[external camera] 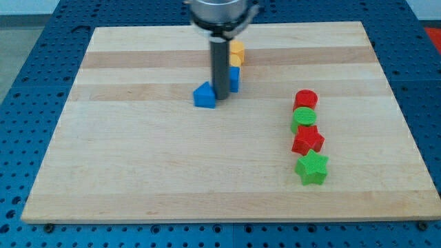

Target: Nudge the blue cube right a bit

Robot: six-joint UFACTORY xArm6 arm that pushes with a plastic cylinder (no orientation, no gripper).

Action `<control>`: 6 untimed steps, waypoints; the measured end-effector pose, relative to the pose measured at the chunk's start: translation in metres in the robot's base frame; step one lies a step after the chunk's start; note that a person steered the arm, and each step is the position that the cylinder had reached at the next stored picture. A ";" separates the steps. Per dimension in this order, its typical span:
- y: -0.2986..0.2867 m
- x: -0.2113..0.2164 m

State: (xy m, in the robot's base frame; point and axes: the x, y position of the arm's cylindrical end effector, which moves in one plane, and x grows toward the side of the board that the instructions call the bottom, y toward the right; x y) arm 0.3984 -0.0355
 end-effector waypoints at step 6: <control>0.093 -0.022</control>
